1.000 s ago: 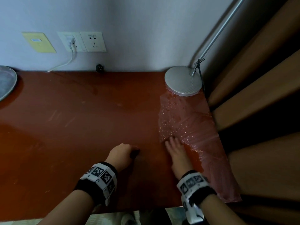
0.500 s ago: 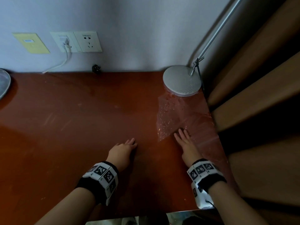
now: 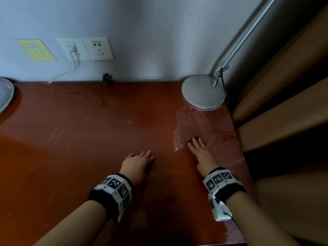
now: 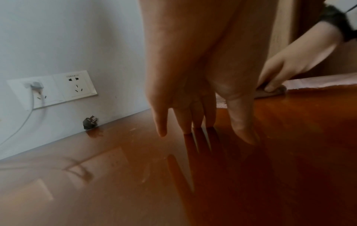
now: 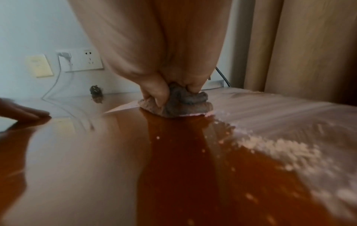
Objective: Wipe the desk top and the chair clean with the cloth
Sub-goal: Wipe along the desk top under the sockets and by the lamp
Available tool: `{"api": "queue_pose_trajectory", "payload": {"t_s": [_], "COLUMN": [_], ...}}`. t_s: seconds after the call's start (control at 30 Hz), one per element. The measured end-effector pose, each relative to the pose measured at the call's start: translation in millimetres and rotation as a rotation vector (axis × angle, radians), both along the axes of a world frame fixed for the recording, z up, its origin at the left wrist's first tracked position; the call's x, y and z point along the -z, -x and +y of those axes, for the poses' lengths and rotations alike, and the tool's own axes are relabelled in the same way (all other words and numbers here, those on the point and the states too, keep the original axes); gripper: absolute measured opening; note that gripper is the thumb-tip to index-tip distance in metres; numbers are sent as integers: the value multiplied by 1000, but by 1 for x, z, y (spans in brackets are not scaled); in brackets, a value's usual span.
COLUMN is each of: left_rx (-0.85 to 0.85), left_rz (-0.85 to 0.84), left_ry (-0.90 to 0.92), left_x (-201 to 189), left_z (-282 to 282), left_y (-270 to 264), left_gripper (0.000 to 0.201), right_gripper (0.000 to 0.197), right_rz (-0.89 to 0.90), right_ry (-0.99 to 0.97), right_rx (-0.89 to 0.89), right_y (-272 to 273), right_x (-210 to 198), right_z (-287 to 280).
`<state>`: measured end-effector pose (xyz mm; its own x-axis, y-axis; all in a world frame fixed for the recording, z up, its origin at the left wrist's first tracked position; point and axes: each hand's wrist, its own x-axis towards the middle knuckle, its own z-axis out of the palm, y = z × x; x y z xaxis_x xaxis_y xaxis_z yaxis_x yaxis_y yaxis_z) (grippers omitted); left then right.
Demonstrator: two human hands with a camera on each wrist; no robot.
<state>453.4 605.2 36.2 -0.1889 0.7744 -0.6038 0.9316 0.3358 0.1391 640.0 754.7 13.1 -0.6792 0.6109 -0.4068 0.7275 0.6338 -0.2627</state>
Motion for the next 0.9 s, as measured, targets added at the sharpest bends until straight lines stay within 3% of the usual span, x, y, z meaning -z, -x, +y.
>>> {"api": "queue_pose_trajectory", "payload": {"t_s": [0.07, 0.23, 0.4, 0.47, 0.67, 0.77, 0.9], "left_rx": [-6, 11, -3, -10, -10, -23, -38], "left_rz": [-4, 18, 35, 34, 42, 43, 40], "left_ry": [-6, 3, 2, 0, -9, -18, -39], "left_x": [1, -2, -3, -1, 0, 0, -2], "left_z": [2, 23, 37, 39, 61, 73, 80], "left_y": [0, 6, 14, 16, 26, 31, 34], "left_gripper": [77, 81, 81, 82, 79, 73, 75], "right_gripper": [85, 87, 90, 87, 84, 86, 86], "right_rz": [0, 50, -44, -57, 76, 71, 16], "right_ry": [-10, 40, -6, -30, 57, 62, 0], "right_rx": [-36, -330, -128, -78, -421, -408, -262], "right_y": [10, 24, 19, 27, 44, 44, 52], "right_x": [0, 3, 0, -2, 2, 2, -3], "right_z": [-16, -48, 27, 32, -24, 5, 46]}}
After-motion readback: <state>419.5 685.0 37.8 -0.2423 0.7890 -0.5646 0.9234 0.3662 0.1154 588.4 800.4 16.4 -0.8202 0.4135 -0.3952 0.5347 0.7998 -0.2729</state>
